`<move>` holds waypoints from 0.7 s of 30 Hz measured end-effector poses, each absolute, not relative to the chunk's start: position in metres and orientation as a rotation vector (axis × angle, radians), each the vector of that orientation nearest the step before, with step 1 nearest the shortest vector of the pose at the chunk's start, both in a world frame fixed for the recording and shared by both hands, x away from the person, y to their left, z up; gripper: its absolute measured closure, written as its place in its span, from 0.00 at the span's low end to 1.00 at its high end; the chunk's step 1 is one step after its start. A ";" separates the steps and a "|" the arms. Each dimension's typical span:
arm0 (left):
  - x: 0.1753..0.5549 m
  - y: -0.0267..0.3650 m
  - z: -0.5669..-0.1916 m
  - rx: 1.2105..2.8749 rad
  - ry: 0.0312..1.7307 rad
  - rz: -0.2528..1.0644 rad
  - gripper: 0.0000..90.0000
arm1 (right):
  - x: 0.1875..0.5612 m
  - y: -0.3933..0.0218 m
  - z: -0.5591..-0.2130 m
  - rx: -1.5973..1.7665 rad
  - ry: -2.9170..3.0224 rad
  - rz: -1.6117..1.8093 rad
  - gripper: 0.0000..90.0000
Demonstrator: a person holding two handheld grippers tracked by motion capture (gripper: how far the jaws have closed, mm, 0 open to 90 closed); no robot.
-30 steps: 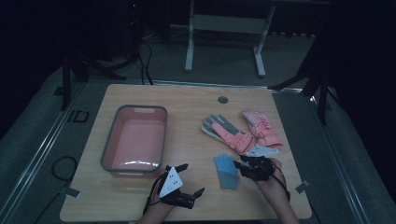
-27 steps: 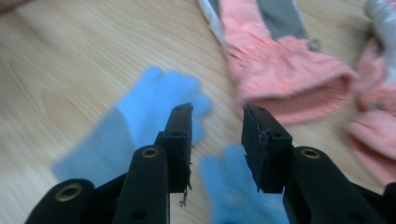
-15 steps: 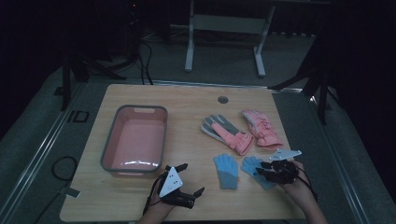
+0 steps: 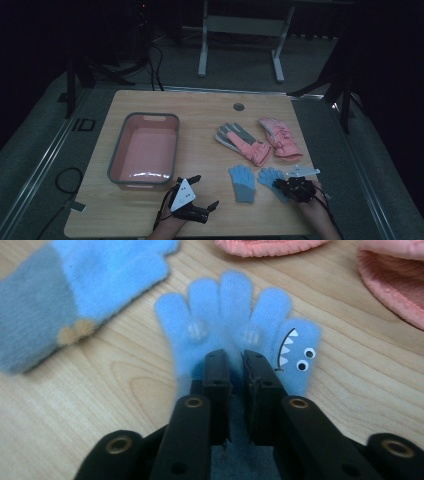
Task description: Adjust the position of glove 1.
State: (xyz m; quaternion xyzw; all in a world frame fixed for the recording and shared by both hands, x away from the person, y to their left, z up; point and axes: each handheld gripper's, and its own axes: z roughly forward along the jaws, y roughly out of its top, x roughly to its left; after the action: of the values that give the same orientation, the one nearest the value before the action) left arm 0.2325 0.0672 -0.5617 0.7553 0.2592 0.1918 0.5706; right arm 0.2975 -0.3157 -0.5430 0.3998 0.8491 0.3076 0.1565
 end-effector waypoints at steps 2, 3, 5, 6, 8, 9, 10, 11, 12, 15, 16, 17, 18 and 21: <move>0.233 0.067 -0.562 1.772 0.610 0.451 0.02 | 0.296 -0.315 -0.544 1.146 2.414 0.877 0.93; 0.233 0.067 -0.562 1.771 0.611 0.450 0.02 | 0.292 -0.311 -0.545 1.162 2.375 0.864 0.94; 0.233 0.067 -0.562 1.772 0.611 0.450 0.02 | 0.290 -0.308 -0.545 1.201 2.341 0.855 0.95; 0.233 0.067 -0.562 1.771 0.611 0.450 0.02 | 0.289 -0.306 -0.544 1.225 2.324 0.839 0.96; 0.233 0.067 -0.562 1.770 0.612 0.451 0.02 | 0.283 -0.300 -0.536 1.250 2.270 0.805 0.96; 0.233 0.067 -0.562 1.770 0.613 0.451 0.02 | 0.280 -0.298 -0.530 1.276 2.243 0.831 0.96; 0.233 0.067 -0.562 1.769 0.616 0.450 0.02 | 0.277 -0.297 -0.523 1.306 2.216 0.863 0.96; 0.233 0.067 -0.562 1.768 0.617 0.449 0.02 | 0.275 -0.296 -0.516 1.320 2.185 0.882 0.96; 0.233 0.067 -0.562 1.768 0.617 0.449 0.02 | 0.273 -0.295 -0.508 1.340 2.156 0.892 0.96; 0.233 0.067 -0.562 1.769 0.614 0.450 0.02 | 0.270 -0.289 -0.491 1.378 2.124 0.920 0.96; 0.232 0.067 -0.562 1.770 0.611 0.452 0.02 | 0.268 -0.286 -0.488 1.379 2.122 0.906 0.96; 0.232 0.067 -0.562 1.770 0.610 0.455 0.02 | 0.267 -0.283 -0.486 1.378 2.113 0.897 0.96; 0.232 0.067 -0.562 1.771 0.609 0.456 0.02 | 0.266 -0.280 -0.485 1.390 2.099 0.892 0.96; 0.232 0.067 -0.562 1.773 0.609 0.457 0.02 | 0.265 -0.275 -0.488 1.443 2.052 0.876 0.96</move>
State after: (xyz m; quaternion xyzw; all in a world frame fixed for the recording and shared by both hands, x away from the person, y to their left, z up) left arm 0.2321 0.0671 -0.5617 0.7552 0.2593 0.1947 0.5697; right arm 0.2647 -0.2751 -0.4881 0.5272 0.7497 0.3201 0.2398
